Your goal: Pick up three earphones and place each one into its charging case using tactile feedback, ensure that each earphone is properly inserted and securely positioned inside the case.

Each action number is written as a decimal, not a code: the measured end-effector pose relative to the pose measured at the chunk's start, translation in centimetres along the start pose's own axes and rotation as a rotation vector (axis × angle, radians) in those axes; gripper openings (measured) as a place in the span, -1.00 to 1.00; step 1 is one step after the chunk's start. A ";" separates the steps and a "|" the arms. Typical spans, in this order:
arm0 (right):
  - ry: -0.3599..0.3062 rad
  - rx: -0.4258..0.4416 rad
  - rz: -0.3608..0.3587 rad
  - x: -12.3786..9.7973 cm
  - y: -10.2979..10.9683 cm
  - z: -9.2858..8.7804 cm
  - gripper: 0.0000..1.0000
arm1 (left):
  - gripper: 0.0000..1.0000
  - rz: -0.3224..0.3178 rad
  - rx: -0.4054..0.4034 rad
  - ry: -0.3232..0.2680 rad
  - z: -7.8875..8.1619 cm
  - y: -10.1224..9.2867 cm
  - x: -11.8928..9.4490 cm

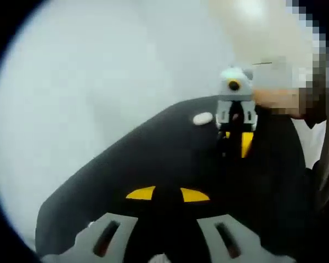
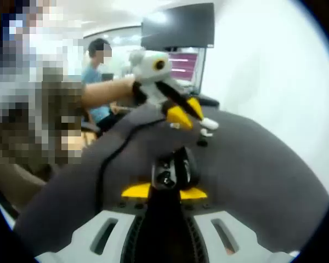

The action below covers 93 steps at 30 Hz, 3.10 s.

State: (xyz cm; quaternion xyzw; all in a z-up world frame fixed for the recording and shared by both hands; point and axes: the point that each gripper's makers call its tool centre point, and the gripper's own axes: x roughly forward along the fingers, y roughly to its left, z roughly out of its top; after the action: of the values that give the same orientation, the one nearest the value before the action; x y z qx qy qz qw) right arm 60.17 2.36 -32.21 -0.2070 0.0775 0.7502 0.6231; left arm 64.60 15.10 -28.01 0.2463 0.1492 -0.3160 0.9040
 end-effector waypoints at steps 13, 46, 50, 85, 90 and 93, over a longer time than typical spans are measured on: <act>-0.004 -0.001 -0.001 0.0 0.0 0.0 -0.63 | -0.68 -0.169 0.063 0.184 -1.6 -0.1 3.0; -0.002 -0.007 -0.005 0.0 0.0 0.0 -0.63 | -0.81 -0.100 -0.508 -0.538 10.0 -7.2 0.4; -0.004 -0.005 -0.009 0.0 0.0 0.0 -0.63 | -0.81 0.008 -0.457 -0.555 9.8 -8.0 0.5; 0.001 -0.004 -0.005 0.2 -0.1 -0.1 -0.63 | -0.76 0.075 -0.298 -0.429 6.0 -6.7 -0.3; 0.000 -0.004 -0.005 0.2 -0.2 -0.1 -0.63 | -0.60 -0.077 -0.328 -0.398 4.8 -7.3 -0.5; 0.001 -0.004 -0.004 0.2 -0.2 -0.1 -0.63 | -0.61 -0.071 -0.316 -0.399 4.3 -6.8 -0.7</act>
State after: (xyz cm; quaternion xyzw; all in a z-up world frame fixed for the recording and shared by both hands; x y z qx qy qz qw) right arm 60.36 2.56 -32.31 -0.2089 0.0759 0.7491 0.6241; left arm 60.20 8.48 -26.49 0.0296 0.0239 -0.3626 0.9312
